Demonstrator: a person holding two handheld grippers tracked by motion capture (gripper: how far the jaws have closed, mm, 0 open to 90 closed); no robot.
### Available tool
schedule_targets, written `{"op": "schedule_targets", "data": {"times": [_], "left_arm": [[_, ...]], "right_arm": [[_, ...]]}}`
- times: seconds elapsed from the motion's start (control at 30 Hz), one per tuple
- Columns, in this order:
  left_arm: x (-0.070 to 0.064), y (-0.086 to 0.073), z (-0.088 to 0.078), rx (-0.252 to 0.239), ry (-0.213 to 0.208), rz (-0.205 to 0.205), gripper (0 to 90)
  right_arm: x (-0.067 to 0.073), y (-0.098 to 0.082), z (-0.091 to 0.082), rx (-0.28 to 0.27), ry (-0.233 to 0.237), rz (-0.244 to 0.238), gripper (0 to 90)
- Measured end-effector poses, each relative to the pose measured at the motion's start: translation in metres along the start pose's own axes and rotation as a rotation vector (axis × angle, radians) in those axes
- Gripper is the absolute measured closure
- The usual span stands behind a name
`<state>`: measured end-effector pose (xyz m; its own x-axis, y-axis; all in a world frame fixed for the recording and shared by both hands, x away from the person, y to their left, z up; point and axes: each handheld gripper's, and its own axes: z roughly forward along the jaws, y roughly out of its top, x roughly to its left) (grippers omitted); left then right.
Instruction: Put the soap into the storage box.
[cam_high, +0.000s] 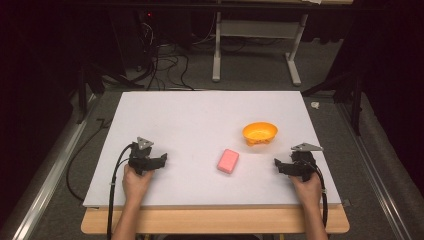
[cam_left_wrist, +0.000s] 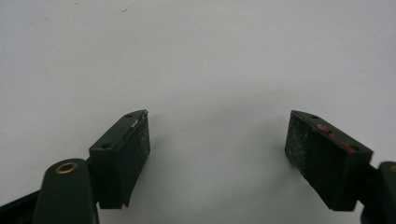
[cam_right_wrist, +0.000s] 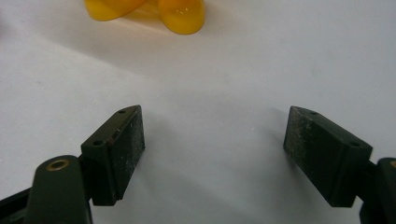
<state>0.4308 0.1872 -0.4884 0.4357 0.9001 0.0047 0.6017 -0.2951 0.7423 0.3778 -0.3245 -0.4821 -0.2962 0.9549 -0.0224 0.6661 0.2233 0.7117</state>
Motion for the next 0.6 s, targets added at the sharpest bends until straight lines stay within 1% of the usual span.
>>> {"op": "schedule_targets", "data": {"times": [0.6], "left_arm": [[0.0000, -0.0001, 0.0000, 0.001, 0.001, -0.002, 22.3]], "right_arm": [[-0.0003, -0.0001, 0.0001, -0.001, 0.001, 0.002, 21.0]]}}
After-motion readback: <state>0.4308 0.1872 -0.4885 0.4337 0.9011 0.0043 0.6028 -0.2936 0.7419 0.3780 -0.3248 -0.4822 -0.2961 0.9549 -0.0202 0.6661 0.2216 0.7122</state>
